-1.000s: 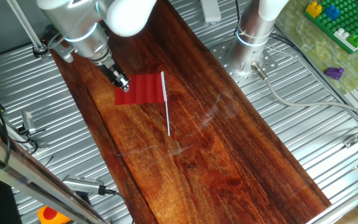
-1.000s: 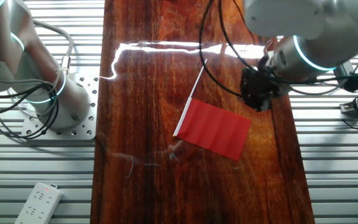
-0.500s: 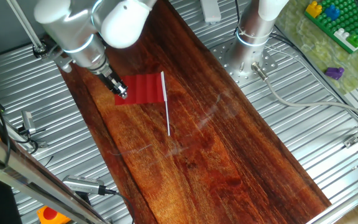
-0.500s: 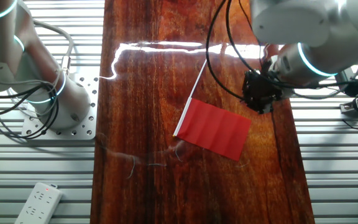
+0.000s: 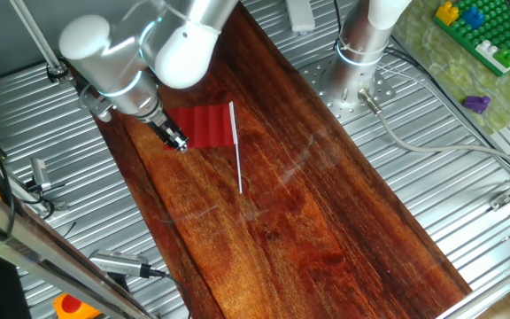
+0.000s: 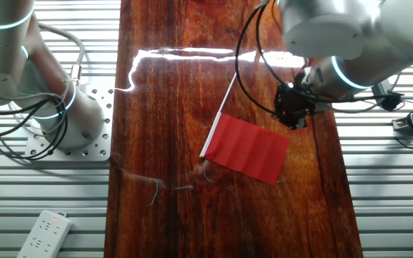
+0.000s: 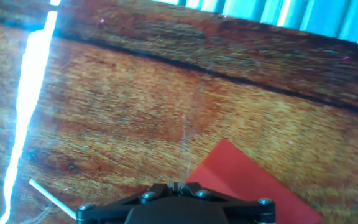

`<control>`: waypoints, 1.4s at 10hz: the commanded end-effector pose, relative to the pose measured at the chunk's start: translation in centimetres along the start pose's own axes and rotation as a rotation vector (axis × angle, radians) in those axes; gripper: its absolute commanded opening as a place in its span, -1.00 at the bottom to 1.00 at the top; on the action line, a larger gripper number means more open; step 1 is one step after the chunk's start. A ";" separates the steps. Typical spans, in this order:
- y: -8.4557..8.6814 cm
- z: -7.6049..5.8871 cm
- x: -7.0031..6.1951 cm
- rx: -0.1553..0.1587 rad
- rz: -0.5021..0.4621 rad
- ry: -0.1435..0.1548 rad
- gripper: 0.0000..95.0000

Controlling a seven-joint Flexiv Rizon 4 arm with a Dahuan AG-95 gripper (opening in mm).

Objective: Wave the flag

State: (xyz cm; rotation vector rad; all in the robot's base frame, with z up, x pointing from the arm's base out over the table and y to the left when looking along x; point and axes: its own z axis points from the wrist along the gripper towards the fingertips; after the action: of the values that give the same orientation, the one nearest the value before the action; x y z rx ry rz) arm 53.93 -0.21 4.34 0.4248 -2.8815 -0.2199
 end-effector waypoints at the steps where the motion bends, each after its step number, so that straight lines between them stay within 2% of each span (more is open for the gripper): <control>1: 0.1 -0.2 0.2 -0.002 0.009 0.001 -1.00; 5: 0.1 -0.2 0.2 -0.001 0.020 0.003 -1.00; 7: 0.1 -0.2 0.2 -0.008 -0.031 0.027 -1.00; 10: 0.1 -0.2 0.2 0.003 -0.073 0.055 -1.00; 14: 0.1 -0.2 0.2 0.001 -0.126 0.051 -1.00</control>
State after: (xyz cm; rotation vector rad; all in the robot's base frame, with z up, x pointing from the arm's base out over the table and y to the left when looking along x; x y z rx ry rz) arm 53.74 -0.25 4.64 0.6044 -2.8085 -0.2252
